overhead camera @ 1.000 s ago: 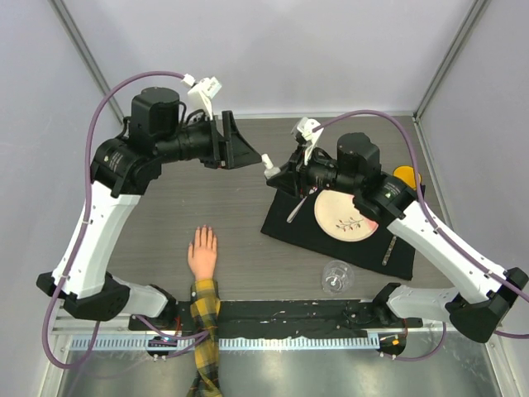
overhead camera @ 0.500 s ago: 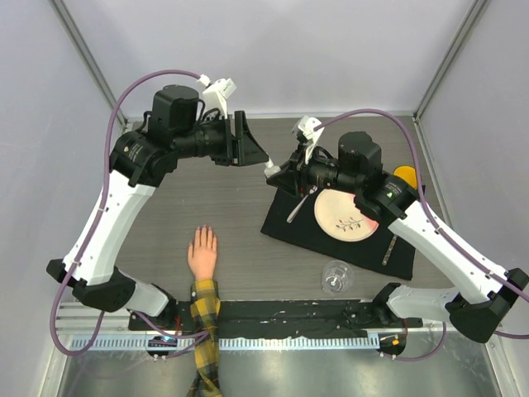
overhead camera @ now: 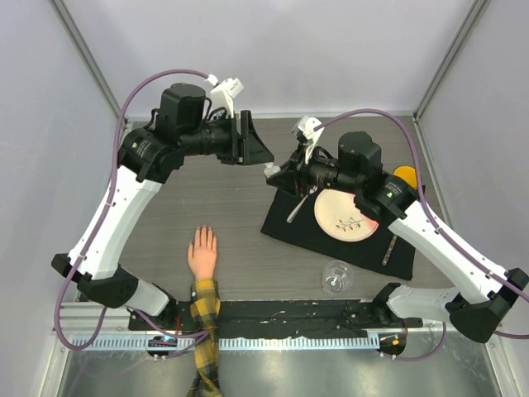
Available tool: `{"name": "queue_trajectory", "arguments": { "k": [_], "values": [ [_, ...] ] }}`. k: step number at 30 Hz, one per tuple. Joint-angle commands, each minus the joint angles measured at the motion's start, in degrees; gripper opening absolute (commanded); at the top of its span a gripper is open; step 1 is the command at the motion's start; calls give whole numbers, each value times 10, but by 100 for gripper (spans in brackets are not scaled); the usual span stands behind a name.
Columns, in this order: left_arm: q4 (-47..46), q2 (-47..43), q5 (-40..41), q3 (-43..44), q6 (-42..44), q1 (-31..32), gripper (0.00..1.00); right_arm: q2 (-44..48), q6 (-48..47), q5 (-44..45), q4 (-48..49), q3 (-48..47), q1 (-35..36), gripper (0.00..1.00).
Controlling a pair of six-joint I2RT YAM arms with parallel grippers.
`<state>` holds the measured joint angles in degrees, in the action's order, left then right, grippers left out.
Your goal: Paint the nails
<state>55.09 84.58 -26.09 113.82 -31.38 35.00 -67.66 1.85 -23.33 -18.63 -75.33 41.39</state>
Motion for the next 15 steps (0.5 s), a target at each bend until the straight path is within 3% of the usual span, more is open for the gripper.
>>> {"name": "queue_trajectory", "arguments": {
  "k": [1, 8, 15],
  "values": [
    [-24, 6, -23, 18, -2, 4, 52, 10, 1, -9, 25, -24, -2, 0],
    [-20, 16, -27, 25, 0, 6, 42, 12, -2, -8, 25, -22, -3, 0],
    [8, 30, -13, 60, 11, 7, 20, 11, -7, 2, 25, -21, -2, 0]
  ]
}}
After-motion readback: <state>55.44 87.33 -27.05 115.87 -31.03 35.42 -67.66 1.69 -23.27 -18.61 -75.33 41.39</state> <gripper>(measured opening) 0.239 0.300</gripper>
